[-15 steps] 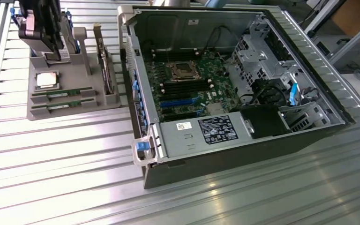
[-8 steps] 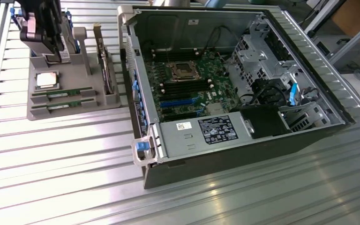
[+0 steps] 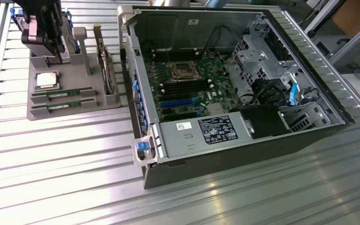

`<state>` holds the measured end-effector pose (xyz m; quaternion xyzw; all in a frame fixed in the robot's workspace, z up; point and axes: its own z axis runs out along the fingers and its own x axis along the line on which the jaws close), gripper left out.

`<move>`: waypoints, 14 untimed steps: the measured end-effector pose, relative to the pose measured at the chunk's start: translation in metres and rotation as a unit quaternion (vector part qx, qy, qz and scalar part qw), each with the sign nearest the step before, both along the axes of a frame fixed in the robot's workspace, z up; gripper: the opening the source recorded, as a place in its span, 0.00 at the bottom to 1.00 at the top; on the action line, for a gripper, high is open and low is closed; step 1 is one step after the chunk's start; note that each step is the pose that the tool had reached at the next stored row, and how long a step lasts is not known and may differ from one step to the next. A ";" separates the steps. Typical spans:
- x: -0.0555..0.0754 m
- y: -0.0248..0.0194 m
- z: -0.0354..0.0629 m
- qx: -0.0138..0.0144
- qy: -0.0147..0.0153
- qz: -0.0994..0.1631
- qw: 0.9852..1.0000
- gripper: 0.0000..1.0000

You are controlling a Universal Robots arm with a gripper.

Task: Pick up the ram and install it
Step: 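Pick up the ram and move it above insertion slot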

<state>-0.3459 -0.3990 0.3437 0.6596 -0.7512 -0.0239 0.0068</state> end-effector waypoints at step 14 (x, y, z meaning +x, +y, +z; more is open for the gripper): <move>0.000 0.0000 -0.0067 0.000 0.000 0.000 1.000 0.36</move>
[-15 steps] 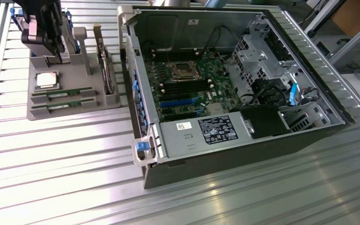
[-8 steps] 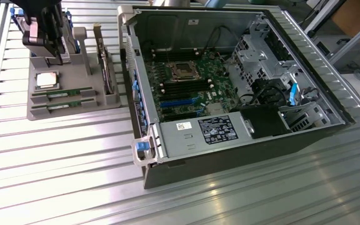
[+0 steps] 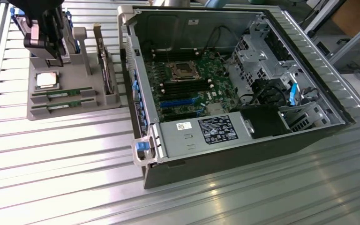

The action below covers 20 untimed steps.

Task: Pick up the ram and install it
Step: 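Pick up the ram and move it above insertion slot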

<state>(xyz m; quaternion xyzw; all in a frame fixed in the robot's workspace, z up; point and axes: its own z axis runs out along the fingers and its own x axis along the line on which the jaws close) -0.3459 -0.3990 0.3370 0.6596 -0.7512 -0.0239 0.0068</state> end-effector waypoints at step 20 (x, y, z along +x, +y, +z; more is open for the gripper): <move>0.000 0.0000 -0.0107 0.000 0.000 0.000 1.000 0.36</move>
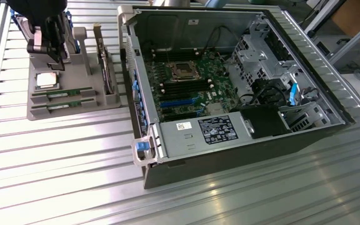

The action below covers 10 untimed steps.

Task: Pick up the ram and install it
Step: 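Pick up the ram and move it above insertion slot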

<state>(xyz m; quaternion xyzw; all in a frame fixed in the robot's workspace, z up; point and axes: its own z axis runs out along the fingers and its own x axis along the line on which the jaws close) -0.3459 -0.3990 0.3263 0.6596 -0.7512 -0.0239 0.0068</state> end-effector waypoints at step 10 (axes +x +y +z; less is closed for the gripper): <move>0.000 0.0000 -0.0083 0.000 0.000 0.000 1.000 0.36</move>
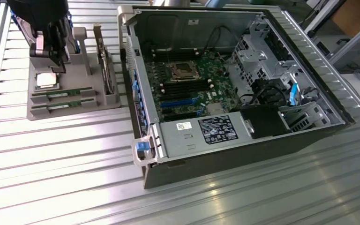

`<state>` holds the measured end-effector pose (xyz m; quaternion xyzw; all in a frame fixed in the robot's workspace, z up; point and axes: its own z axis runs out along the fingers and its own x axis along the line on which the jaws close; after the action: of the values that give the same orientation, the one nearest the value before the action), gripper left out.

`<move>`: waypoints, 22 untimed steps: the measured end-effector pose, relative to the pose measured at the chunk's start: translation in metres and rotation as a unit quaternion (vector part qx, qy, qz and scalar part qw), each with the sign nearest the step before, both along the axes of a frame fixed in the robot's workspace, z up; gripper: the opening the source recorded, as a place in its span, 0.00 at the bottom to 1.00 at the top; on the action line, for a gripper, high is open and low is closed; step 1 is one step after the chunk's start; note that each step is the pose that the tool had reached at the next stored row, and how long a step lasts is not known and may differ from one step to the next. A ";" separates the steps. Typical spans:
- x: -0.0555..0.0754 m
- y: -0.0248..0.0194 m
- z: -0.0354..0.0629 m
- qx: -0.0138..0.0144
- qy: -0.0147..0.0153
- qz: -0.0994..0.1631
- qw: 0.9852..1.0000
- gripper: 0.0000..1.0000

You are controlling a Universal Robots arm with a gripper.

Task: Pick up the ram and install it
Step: 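Pick up the ram and move it above insertion slot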

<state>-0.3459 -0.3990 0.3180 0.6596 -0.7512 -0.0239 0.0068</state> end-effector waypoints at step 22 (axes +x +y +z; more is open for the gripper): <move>0.000 0.0000 -0.0151 0.000 0.000 0.000 1.000 0.36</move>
<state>-0.3459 -0.3990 0.3030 0.6596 -0.7512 -0.0239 0.0068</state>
